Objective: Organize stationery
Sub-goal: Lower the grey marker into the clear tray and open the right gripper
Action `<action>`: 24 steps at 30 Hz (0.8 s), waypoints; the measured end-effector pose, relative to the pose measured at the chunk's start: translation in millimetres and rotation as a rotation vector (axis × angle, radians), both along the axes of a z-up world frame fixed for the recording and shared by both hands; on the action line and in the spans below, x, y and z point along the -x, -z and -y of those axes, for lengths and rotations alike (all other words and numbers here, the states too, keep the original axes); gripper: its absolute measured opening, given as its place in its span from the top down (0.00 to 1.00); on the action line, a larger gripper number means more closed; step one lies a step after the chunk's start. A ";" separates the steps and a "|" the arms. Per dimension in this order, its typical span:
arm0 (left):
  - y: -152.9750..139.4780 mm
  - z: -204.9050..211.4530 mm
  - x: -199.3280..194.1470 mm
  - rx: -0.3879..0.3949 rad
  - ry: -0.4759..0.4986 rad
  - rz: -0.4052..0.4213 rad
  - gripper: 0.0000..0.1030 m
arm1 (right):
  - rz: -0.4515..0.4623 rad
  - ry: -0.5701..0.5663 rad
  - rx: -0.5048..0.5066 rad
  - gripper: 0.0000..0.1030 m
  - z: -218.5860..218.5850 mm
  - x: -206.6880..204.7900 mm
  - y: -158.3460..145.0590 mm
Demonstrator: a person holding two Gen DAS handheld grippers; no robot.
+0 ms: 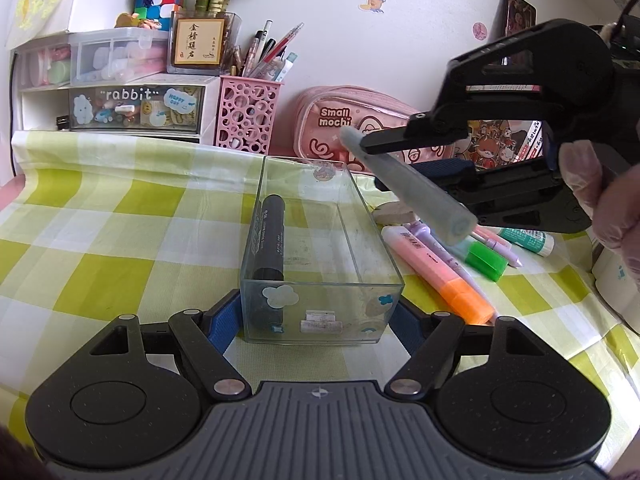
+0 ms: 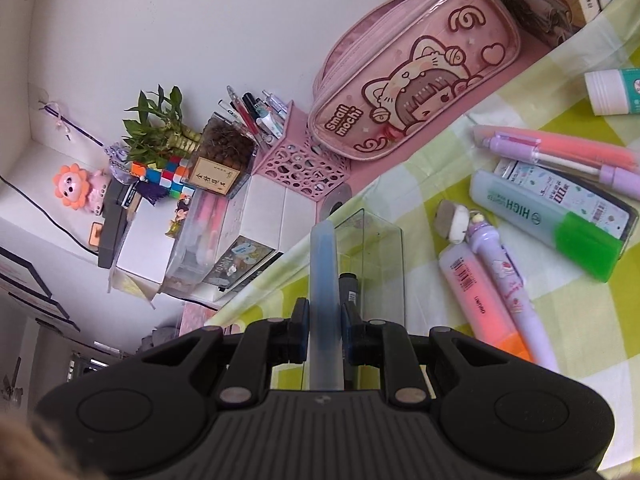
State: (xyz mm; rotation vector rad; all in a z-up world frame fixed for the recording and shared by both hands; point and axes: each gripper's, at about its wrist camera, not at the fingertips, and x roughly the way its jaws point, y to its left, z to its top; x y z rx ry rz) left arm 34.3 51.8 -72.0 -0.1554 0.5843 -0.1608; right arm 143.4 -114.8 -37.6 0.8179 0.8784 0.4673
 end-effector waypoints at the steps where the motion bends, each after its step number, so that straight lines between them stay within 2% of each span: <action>1: 0.2 0.3 -0.1 0.000 0.000 0.000 0.27 | -0.013 0.002 0.002 0.83 -3.5 -2.9 1.3; 9: 0.4 1.2 -0.4 0.001 0.000 0.000 0.27 | -0.122 0.038 -0.038 0.83 -17.5 -16.6 19.3; 16: 0.4 1.0 -0.2 0.001 0.000 0.000 0.26 | -0.167 0.031 -0.060 0.82 -22.3 -19.7 26.6; 24: 0.6 3.0 -0.7 0.000 0.002 -0.001 0.25 | -0.142 0.027 -0.053 0.81 -19.5 -16.0 24.3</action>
